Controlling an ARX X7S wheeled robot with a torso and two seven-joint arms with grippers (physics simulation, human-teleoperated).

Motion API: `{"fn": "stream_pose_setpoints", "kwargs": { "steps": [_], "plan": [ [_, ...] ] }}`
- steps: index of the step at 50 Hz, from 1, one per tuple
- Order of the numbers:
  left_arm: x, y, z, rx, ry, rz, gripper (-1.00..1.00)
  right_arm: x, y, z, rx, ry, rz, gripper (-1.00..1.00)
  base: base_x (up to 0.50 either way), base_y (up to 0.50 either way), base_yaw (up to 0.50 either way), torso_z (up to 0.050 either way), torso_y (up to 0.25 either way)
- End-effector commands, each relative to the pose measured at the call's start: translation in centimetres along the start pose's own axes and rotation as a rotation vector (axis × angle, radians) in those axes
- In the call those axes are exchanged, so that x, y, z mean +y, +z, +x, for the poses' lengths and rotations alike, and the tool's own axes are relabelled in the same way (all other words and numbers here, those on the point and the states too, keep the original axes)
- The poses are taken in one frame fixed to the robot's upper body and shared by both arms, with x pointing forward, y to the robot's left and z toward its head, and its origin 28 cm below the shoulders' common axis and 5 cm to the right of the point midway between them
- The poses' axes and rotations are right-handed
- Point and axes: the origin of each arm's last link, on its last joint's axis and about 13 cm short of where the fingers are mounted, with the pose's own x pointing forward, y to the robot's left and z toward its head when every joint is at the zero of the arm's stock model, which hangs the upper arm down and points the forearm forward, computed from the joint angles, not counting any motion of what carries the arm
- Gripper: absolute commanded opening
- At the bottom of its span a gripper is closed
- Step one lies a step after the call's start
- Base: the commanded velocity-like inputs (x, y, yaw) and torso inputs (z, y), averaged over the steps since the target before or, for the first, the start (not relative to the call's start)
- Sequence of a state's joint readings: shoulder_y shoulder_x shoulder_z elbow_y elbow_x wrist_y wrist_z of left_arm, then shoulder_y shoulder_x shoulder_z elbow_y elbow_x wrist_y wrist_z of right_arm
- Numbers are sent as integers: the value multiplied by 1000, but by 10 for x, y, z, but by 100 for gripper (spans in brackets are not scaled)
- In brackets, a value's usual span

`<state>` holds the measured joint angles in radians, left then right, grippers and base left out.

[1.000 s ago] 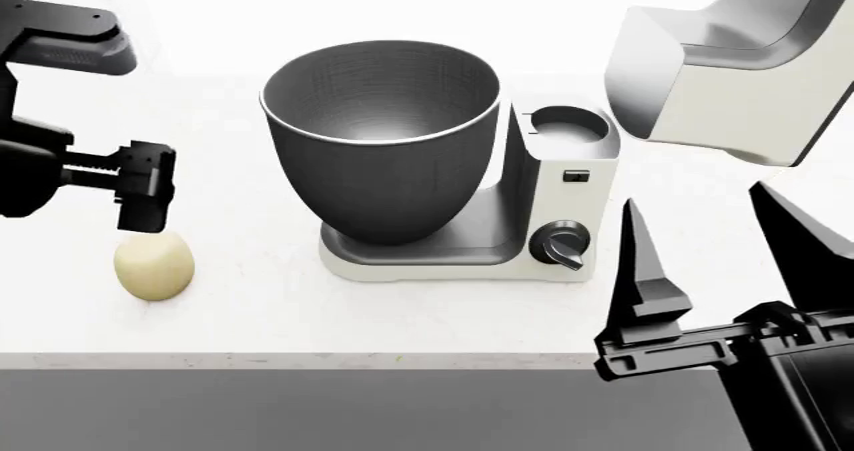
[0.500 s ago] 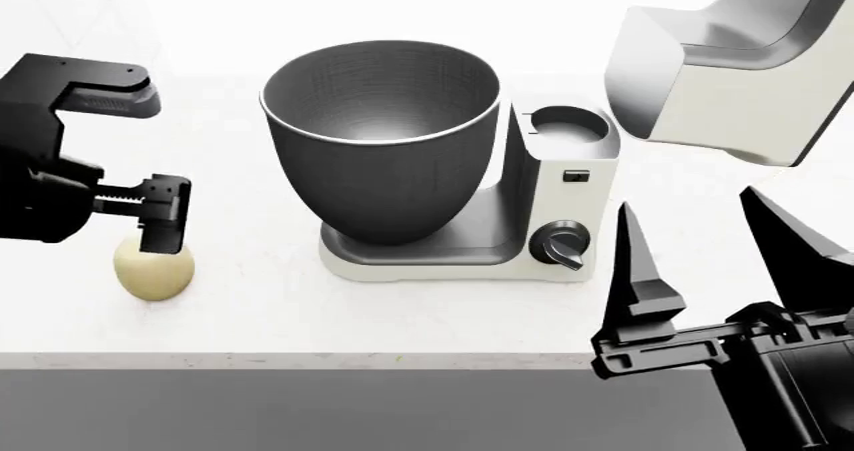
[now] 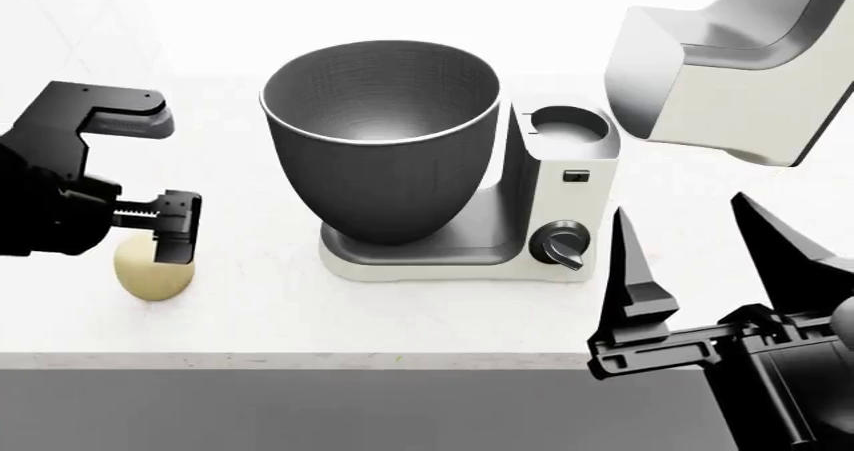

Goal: Place the cheese in the stand mixer bowl.

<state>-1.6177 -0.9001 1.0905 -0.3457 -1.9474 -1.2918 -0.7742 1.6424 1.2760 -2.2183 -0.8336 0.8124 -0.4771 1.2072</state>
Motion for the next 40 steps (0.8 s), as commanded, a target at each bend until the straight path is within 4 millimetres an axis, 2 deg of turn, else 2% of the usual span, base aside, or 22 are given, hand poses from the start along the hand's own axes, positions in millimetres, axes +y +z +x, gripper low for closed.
{"fn": "stream_pose_setpoints", "kwargs": {
  "steps": [1,25,40],
  "plan": [
    [1,-4,15,18,2,-4,100,0,-2,0,5,-1,3,100,0,0,0,0,0],
    [2,-18,43,95,14,-29,100,-2,-4,-3,6,-5,13,100,0,0,0,0,0],
    [3,-18,46,105,31,-31,100,-1,-3,-2,0,-3,12,100,0,0,0,0,0]
  ]
}}
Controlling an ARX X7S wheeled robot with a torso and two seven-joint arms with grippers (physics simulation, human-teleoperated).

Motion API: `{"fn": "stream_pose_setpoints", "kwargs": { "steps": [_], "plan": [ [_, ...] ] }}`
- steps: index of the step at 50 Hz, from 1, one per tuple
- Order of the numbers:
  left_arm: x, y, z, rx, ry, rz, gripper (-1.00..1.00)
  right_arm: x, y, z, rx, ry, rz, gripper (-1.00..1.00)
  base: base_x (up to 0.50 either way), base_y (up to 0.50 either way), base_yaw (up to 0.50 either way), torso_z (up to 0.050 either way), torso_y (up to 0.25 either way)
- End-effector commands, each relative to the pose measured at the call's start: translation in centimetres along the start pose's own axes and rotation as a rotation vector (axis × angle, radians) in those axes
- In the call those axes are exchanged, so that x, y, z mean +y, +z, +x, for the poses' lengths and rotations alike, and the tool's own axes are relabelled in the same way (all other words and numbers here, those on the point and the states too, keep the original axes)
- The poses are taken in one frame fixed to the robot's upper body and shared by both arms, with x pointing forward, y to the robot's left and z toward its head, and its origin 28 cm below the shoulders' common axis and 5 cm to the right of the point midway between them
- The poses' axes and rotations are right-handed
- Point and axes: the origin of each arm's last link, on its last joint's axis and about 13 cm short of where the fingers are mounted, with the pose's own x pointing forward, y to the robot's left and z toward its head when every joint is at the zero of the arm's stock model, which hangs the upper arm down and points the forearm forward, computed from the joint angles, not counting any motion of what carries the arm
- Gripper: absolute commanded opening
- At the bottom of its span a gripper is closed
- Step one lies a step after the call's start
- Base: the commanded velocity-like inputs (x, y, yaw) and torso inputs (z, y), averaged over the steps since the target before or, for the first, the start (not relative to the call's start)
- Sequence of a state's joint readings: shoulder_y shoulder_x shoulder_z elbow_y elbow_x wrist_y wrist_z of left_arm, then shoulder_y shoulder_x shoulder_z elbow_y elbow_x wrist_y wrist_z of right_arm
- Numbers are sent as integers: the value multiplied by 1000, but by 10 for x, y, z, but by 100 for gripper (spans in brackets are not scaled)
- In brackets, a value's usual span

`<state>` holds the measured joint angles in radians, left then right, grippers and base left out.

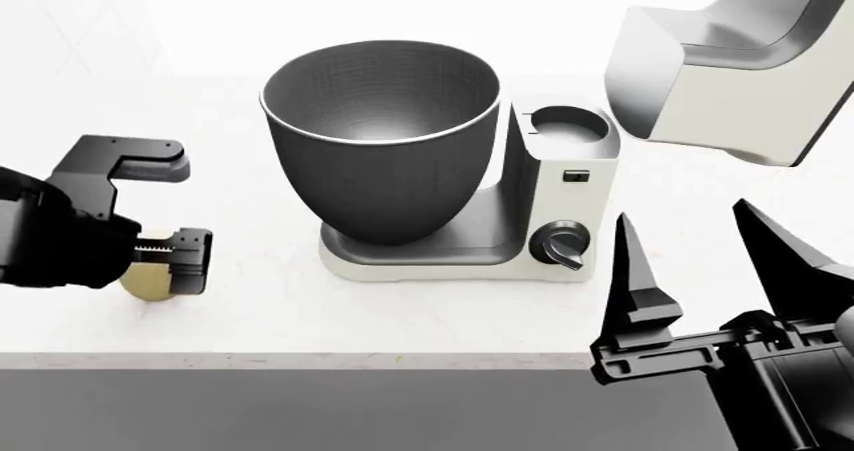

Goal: Place the cheese in the stand mixer bowl.

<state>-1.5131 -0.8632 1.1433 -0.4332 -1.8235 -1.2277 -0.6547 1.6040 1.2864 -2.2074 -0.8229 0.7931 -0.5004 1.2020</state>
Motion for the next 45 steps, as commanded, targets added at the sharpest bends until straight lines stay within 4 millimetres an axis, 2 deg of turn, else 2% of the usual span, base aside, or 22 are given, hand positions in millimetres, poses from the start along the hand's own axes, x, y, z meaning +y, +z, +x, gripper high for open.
{"fn": "stream_pose_setpoints", "kwargs": {
  "steps": [1,2,3,16,19,20,25,31,36,45],
  "plan": [
    [0,-2,3,2,11,8,100,0,0,0,-2,2,1,100,0,0,0,0,0],
    [0,-2,2,-12,18,18,100,0,0,0,-1,1,1,100,0,0,0,0,0],
    [0,-1,-2,-21,10,14,-100,0,0,0,-2,1,0,100,0,0,0,0,0],
    [7,9,-33,-146,66,-10,-100,0,0,1,-2,2,5,100,0,0,0,0,1],
    [8,15,-55,-237,38,-33,-100,-1,0,0,-2,-1,7,100,0,0,0,0,0],
    [9,17,-72,-294,32,-36,-100,-1,0,0,-3,-2,7,100,0,0,0,0,0],
    [12,21,-125,-440,15,-51,-100,-1,0,2,-2,-3,7,100,0,0,0,0,0],
    [7,27,-166,-533,42,-44,-100,0,0,1,-3,-2,8,100,0,0,0,0,2],
    [0,39,-187,-611,25,-58,-100,0,1,2,-3,1,6,100,0,0,0,0,0],
    [-24,74,-200,-637,-8,-5,-100,0,2,2,-3,1,3,100,0,0,0,0,0]
  ]
}}
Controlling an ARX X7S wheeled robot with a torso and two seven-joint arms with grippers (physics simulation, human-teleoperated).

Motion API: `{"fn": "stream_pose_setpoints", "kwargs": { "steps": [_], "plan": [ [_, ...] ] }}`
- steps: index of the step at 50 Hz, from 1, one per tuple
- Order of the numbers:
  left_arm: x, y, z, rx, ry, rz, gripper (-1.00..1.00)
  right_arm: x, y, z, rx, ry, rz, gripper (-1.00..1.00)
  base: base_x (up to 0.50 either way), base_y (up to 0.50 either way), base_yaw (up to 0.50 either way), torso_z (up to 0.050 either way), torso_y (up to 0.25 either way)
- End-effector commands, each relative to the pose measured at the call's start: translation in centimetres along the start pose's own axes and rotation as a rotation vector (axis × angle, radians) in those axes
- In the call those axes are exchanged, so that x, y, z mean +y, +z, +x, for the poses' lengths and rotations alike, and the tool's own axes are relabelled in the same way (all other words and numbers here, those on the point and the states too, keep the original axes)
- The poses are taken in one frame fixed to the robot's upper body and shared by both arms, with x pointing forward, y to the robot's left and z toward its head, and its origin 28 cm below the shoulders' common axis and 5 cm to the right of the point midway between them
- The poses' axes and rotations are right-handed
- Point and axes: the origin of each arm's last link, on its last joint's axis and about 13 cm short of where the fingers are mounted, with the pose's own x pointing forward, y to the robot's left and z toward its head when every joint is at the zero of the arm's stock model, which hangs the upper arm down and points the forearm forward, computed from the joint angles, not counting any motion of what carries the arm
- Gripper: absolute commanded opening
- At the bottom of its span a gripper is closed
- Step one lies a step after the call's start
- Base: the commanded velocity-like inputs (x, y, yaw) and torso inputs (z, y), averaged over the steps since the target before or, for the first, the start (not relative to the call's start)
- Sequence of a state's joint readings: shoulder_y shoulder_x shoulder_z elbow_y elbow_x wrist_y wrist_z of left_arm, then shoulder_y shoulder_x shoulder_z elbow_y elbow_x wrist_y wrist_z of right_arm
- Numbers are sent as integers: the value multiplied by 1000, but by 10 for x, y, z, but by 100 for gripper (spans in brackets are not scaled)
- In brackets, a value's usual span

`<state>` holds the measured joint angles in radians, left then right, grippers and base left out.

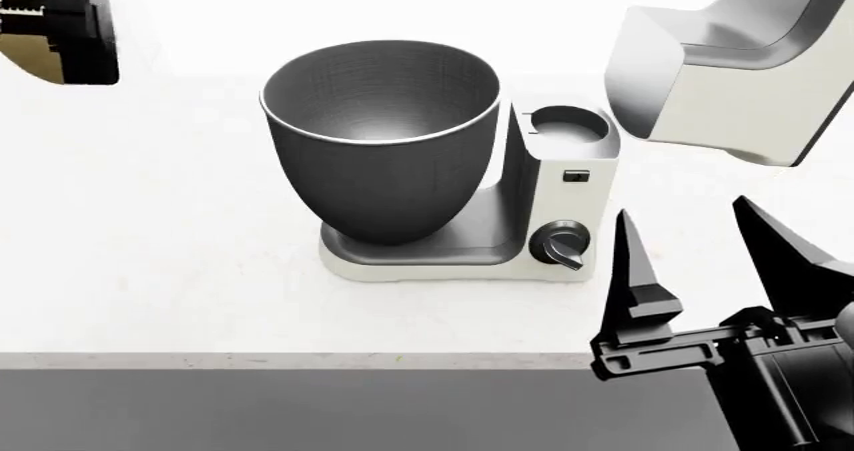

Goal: Place the cheese in the stand mixer bowl.

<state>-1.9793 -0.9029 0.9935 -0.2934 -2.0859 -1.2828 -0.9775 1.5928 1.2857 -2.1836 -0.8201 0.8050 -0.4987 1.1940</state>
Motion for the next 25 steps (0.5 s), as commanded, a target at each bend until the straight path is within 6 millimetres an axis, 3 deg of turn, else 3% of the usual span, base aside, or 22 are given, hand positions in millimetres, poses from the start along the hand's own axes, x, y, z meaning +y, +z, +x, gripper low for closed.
{"fn": "stream_pose_setpoints", "kwargs": {
  "steps": [1,12,25],
  "plan": [
    [-23,46,-20,-107,-33,16,-100,1,2,1,-2,2,-4,100,0,0,0,0,0],
    [-67,80,-4,-147,-143,78,-100,1,-3,3,12,10,0,100,0,0,0,0,0],
    [-96,84,33,-143,-203,94,-100,0,-7,4,22,11,11,100,0,0,0,0,1]
  ]
}}
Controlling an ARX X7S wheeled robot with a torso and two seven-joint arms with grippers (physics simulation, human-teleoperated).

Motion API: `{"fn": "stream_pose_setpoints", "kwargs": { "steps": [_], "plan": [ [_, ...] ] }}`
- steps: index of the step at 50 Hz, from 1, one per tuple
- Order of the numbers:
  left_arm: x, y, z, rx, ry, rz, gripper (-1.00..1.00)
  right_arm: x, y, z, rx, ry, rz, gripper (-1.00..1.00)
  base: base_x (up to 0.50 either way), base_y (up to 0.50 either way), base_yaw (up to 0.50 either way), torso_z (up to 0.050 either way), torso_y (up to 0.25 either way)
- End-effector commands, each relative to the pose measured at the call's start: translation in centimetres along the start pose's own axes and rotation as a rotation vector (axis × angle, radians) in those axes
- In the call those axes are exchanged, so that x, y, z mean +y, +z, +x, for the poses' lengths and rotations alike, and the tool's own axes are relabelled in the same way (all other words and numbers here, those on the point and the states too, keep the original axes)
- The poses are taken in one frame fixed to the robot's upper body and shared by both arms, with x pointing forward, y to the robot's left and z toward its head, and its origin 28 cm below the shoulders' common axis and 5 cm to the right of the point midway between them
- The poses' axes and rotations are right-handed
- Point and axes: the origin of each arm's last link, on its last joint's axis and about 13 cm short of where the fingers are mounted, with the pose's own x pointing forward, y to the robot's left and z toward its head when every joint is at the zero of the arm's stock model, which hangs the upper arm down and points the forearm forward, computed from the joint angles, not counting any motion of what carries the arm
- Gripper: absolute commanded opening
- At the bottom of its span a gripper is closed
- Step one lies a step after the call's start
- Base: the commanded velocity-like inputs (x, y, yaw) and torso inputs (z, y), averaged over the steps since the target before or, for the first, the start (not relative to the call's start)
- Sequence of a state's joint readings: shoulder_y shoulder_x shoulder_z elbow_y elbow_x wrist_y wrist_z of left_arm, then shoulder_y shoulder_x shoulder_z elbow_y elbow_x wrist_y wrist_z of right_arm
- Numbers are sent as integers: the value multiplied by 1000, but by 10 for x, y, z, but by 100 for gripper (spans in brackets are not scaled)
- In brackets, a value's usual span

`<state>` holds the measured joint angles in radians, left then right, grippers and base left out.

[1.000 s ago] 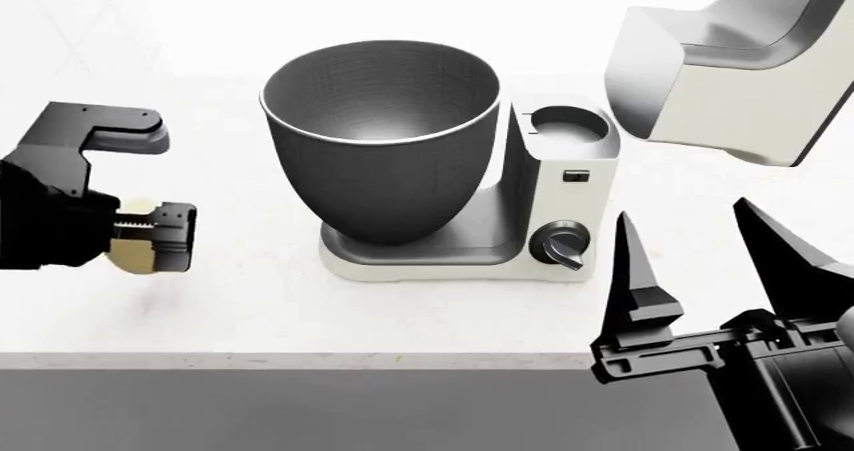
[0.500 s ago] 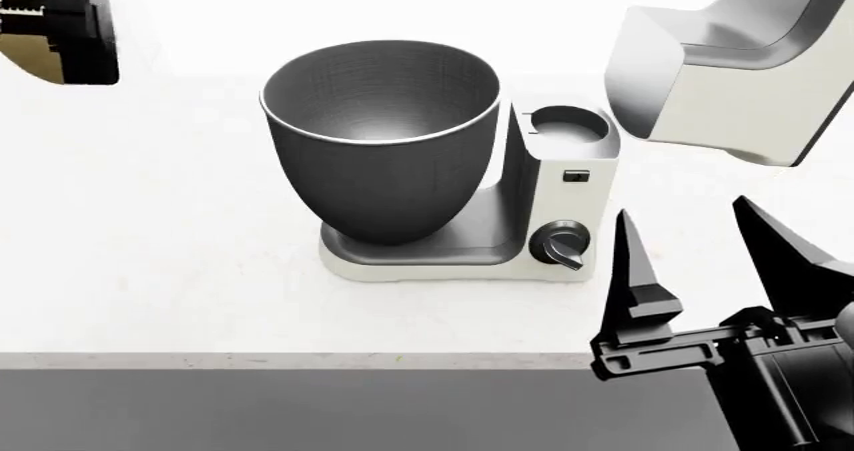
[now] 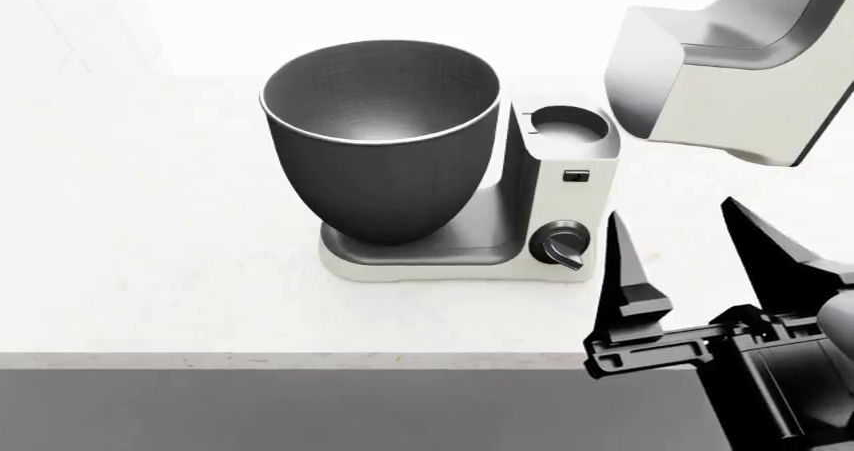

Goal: Place the cheese in the stand mixer bowl.

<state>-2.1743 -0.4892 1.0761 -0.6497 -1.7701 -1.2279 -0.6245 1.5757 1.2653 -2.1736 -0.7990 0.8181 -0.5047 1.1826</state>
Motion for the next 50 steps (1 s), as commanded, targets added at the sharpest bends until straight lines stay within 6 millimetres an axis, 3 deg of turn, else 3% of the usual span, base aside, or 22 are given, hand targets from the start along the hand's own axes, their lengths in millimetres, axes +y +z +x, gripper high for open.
{"fn": "stream_pose_setpoints", "kwargs": {
  "steps": [1,11,19,50],
  "plan": [
    [-26,7,29,-14,-63,23,-100,-1,-4,1,9,0,11,100,0,0,0,0,0],
    [-43,-4,58,42,-108,46,-100,-3,-7,1,15,-7,16,100,0,0,0,0,0],
    [-58,-8,67,87,-165,72,-100,-4,-9,1,19,-6,17,100,0,0,0,0,1],
    [-78,-48,112,271,-184,179,-100,-5,-12,1,25,-8,27,100,0,0,0,0,0]
  ]
}}
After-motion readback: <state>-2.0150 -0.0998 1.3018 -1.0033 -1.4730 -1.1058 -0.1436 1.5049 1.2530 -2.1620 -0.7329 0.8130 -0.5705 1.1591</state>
